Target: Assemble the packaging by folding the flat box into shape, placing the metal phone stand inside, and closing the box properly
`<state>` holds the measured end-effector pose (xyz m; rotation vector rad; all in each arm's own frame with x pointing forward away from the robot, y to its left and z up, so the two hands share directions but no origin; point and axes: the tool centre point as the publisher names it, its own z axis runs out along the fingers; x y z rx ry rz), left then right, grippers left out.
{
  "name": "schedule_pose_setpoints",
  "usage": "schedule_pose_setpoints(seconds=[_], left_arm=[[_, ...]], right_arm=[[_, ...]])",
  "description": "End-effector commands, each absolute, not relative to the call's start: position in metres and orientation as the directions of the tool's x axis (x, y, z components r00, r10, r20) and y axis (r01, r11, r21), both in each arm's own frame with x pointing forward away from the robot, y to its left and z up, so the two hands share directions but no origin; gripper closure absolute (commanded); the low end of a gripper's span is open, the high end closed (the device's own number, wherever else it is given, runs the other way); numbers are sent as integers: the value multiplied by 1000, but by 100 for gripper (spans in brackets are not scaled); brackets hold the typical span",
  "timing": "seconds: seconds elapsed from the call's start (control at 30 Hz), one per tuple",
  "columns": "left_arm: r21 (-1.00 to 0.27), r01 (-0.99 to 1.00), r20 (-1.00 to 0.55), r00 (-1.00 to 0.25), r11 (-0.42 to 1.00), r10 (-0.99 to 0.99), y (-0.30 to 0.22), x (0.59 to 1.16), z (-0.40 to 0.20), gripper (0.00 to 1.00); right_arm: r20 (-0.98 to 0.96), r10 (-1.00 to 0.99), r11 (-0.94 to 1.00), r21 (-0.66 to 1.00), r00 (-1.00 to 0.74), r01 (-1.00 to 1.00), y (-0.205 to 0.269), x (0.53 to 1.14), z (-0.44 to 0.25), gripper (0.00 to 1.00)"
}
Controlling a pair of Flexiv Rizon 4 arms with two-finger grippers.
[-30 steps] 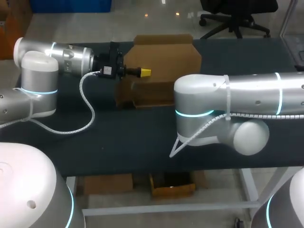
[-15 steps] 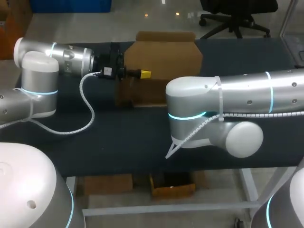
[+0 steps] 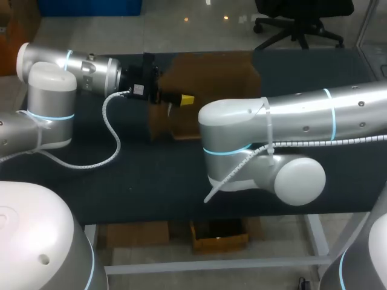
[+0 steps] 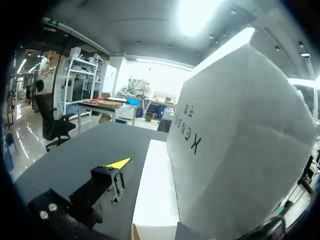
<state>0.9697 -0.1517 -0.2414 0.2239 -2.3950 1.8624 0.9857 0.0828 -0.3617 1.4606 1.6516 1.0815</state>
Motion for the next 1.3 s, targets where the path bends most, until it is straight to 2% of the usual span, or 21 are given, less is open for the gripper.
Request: schedule_pose_setpoints(seconds=[0.03,0.7,1.3], left_arm=[[-955,-140,130,-990,261,-57,-148,964,-234,0],[-921,92,-121,-991,378,-52,-115,936,-246,0],[-835,153,-179,-984,528,3,-76,914,-250,0]], right_arm=[[15,994,32,902,-105,430,84,982,-361,100],[107,952,28,904,-288,427,60,976,-350,100],[187,841,101,868,-508,486,42,976,-325,100]])
